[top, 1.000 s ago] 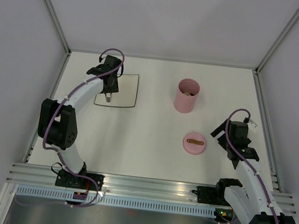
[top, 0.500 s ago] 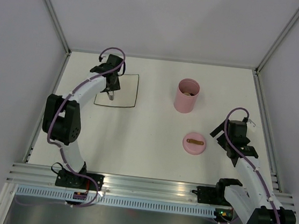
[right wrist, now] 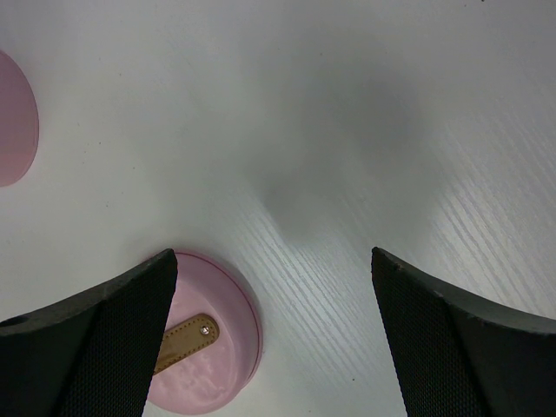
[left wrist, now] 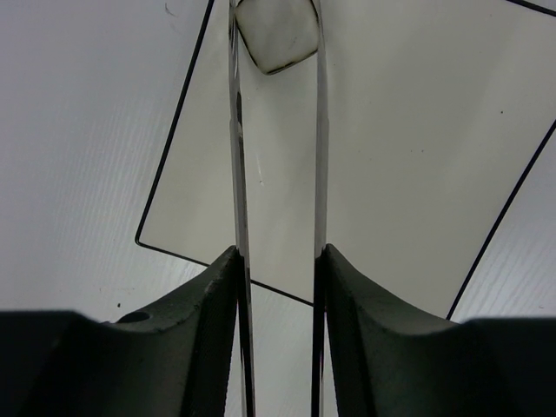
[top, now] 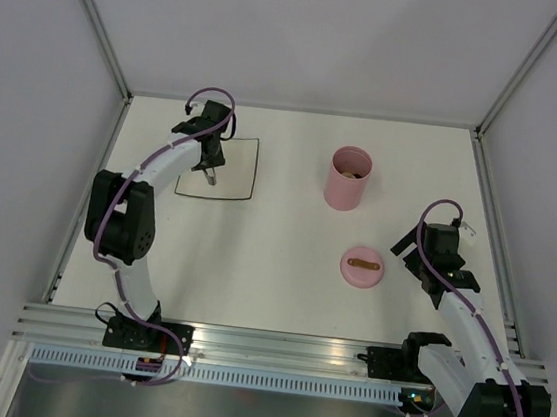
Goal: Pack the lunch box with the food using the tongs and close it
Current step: Pick up the fake food from the plate.
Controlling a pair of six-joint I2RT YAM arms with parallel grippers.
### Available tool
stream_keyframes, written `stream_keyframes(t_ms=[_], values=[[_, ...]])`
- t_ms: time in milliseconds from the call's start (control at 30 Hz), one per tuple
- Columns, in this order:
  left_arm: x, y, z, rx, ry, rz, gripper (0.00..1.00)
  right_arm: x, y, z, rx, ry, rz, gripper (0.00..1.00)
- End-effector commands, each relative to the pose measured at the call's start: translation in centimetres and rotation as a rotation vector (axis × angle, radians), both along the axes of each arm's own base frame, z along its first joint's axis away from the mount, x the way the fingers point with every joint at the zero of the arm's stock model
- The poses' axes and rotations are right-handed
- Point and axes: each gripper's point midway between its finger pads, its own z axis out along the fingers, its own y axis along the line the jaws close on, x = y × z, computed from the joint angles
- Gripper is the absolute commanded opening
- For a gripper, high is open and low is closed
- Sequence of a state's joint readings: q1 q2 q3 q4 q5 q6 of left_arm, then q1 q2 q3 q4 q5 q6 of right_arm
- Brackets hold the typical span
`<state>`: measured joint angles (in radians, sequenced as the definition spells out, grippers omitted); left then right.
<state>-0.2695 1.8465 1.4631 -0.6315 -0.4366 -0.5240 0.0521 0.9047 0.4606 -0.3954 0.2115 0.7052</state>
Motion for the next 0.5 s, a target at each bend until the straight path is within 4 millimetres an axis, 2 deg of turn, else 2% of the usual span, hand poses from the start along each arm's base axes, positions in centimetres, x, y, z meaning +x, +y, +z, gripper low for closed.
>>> stream_keyframes(t_ms=[0, 67, 100, 200, 300, 333, 367, 467], values=[[2.3, -0.2, 1.6, -0.025, -0.089, 0.029, 0.42, 1.4, -0.3, 1.5, -0.008, -0.061, -0.016, 0.98], [2.2, -0.2, 1.7, -0.022, -0.088, 0.011, 0.38, 1.4, -0.3, 1.6, -0.009, -0.060, -0.014, 0.98], [2.2, -0.3, 1.9, -0.022, -0.091, 0.002, 0.33, 1.4, -0.3, 1.5, -0.010, -0.061, -0.014, 0.98], [2.1, -0.5, 3.5, -0.019, -0.116, -0.038, 0.27, 1.4, -0.4, 1.7, -0.009, -0.064, -0.019, 0.98], [1.7, -0.9, 6.5, -0.017, -0.168, -0.094, 0.24, 1.4, -0.3, 1.6, -0.001, -0.063, -0.024, 0.98], [1.4, -1.1, 8.5, -0.025, -0.206, -0.114, 0.24, 1.3, -0.4, 1.5, -0.001, -0.061, -0.032, 0.98], [1.2, -1.5, 9.3, -0.027, -0.215, -0.158, 0.24, 1.2, -0.4, 1.4, -0.001, -0.055, -0.038, 0.98], [-0.1, -3.9, 12.6, -0.068, -0.259, -0.278, 0.24, 0.6, -0.7, 0.7, 0.009, -0.027, -0.082, 0.98]])
